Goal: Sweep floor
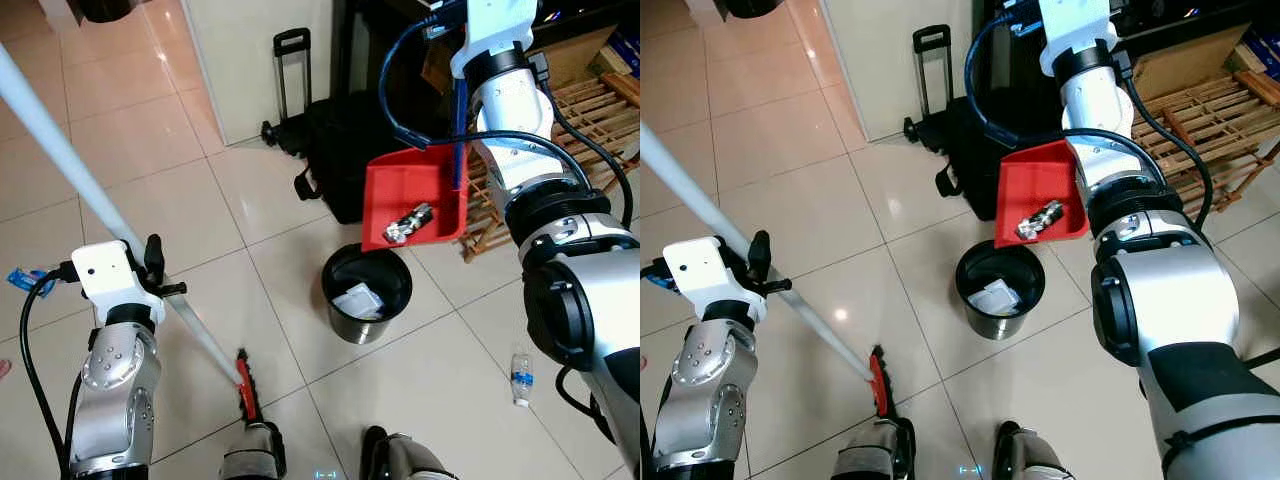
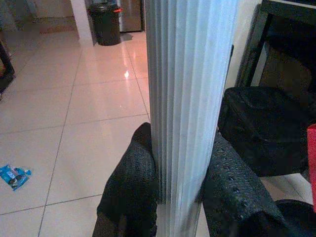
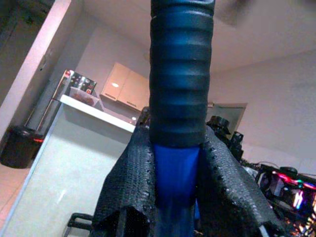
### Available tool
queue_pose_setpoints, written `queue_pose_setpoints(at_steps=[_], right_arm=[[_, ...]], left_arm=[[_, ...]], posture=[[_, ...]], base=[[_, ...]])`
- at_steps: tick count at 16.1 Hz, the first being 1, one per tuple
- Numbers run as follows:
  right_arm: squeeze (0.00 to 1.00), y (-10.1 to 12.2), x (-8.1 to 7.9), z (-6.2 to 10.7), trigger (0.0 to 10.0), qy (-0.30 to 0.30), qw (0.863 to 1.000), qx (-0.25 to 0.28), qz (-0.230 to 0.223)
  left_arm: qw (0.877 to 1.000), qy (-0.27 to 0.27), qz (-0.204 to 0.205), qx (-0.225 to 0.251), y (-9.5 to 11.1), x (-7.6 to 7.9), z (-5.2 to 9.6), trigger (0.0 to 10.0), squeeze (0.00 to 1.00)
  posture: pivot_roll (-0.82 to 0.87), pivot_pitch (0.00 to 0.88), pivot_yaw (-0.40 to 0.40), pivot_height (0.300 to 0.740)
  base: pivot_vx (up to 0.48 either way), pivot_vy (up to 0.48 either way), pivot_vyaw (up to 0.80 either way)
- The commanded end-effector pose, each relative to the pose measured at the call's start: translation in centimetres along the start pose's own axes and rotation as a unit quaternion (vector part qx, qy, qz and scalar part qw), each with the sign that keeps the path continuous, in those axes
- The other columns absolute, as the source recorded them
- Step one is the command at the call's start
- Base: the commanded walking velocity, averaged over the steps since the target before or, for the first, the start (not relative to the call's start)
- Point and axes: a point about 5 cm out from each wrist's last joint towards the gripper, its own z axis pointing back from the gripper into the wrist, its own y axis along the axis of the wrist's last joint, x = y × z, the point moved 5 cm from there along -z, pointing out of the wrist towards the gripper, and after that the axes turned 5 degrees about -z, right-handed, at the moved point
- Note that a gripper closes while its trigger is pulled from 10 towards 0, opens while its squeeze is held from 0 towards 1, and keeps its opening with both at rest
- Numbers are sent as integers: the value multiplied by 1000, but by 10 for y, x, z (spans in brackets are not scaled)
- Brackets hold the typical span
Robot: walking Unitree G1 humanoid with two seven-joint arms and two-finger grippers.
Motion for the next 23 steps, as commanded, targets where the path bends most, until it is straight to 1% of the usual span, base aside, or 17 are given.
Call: queue_pose_setpoints(at_steps=[1, 6, 7, 8, 9, 11, 12, 14, 15, 16, 18, 21, 23], right_arm=[[0, 20, 2, -6, 10000, 5, 999, 48, 18], [0, 22, -1, -5, 10000, 10, 998, 55, 25], [0, 21, -3, -5, 10000, 16, 998, 53, 20], [0, 19, -3, -5, 10000, 15, 999, 46, 4], [0, 14, 2, -6, 10000, 1, 999, 31, -27], [0, 18, 1, -5, 10000, 8, 999, 46, 16], [0, 18, -1, -5, 10000, 11, 999, 46, 15], [0, 15, -1, -5, 10000, 10, 999, 34, -15], [0, 18, -8, -3, 10000, 30, 998, 48, 32], [0, 18, -13, -2, 10000, 42, 997, 54, 46], [0, 14, -10, -2, 10000, 28, 999, 41, 11], [0, 13, -12, -2, 10000, 33, 999, 35, 5], [0, 15, -13, -2, 10000, 37, 998, 43, 24]], left_arm=[[1000, 2, -3, 30, 15, -2, 0, 10000, 0], [1000, 1, -4, 31, 16, -2, -1, 10000, 0], [999, 1, -4, 31, 16, -1, -1, 10000, 0], [999, 1, -3, 32, 16, -1, -1, 10000, 0], [999, 1, -3, 32, 16, -1, -1, 10000, 0], [999, 1, -4, 32, 16, -2, -1, 10000, 0], [999, 1, -4, 32, 16, -2, -1, 10000, 0], [999, 0, -4, 32, 16, -1, -2, 10000, 0], [1000, 0, -3, 31, 16, -1, -2, 10000, 0], [1000, -1, -3, 31, 16, 0, -2, 10000, 0], [1000, -1, -4, 30, 15, 0, -2, 10000, 0], [1000, 1, -3, 30, 15, -1, -2, 10000, 0], [1000, 0, -3, 30, 15, -1, -2, 10000, 0]], posture=[[88, 150, 44, 740], [88, 146, 46, 740], [87, 147, 47, 740], [88, 145, 47, 740], [89, 146, 47, 740], [89, 146, 48, 740], [89, 146, 48, 740], [89, 146, 48, 740], [87, 146, 49, 740], [87, 148, 48, 740], [90, 148, 48, 740], [91, 148, 47, 740], [90, 147, 47, 740]], base=[[0, 0, 0], [0, 0, 0], [0, 0, 0], [0, 0, 0], [0, 0, 0], [0, 0, 0], [0, 0, 0], [0, 0, 0], [0, 0, 0], [0, 0, 0], [0, 0, 0], [0, 0, 0], [0, 0, 0]])
